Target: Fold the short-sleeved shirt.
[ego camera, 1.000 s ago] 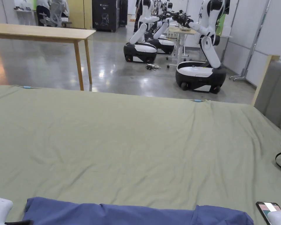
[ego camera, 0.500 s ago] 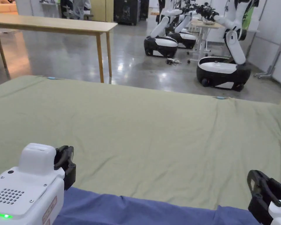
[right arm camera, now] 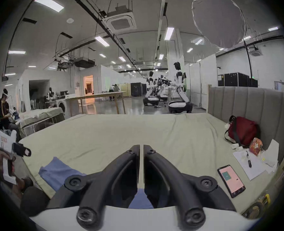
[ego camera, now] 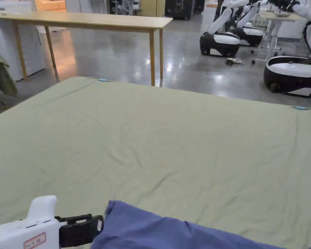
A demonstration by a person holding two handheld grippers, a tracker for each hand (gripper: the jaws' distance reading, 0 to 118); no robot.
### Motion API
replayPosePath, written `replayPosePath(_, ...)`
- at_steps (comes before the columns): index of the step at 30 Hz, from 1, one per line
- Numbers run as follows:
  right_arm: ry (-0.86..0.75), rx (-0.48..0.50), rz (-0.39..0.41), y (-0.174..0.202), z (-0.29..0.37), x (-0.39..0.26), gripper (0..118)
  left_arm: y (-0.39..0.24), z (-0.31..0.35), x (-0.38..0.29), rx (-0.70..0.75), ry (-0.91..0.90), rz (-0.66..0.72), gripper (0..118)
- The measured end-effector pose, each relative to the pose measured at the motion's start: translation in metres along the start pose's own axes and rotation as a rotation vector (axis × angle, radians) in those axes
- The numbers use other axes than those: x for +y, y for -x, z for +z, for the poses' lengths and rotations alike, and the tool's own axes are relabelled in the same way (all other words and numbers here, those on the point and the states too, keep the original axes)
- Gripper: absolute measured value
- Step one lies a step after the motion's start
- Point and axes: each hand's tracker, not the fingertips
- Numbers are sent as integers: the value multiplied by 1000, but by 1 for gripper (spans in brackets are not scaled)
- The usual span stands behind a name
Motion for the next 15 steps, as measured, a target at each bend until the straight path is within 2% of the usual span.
replayPosePath(4, 19, 0, -2, 12, -8, 0, 11, 37, -44, -9, -216, 194, 190, 118)
replayPosePath(6, 23, 1, -1, 17, -11, 1, 11, 49, -73, -18, -434, 283, 343, 118)
replayPosePath(8, 24, 0, 1, 21, -14, 3, 11, 45, -85, -21, -570, 156, 436, 118)
replayPosePath(11, 23, 0, 1, 26, -16, 8, 11, 48, -103, -18, -682, 140, 597, 115)
replayPosePath(12, 22, -1, 5, 28, -16, 10, 11, 45, -105, -18, -653, 152, 558, 104)
replayPosePath(13, 20, -3, 8, 29, -16, 11, 11, 41, -104, -16, -636, 150, 547, 75)
replayPosePath(14, 19, -3, 10, 31, -17, 13, 11, 39, -105, -16, -581, 154, 508, 18)
replayPosePath(15, 18, -2, 12, 32, -17, 14, 11, 40, -111, -18, -472, 183, 487, 8)
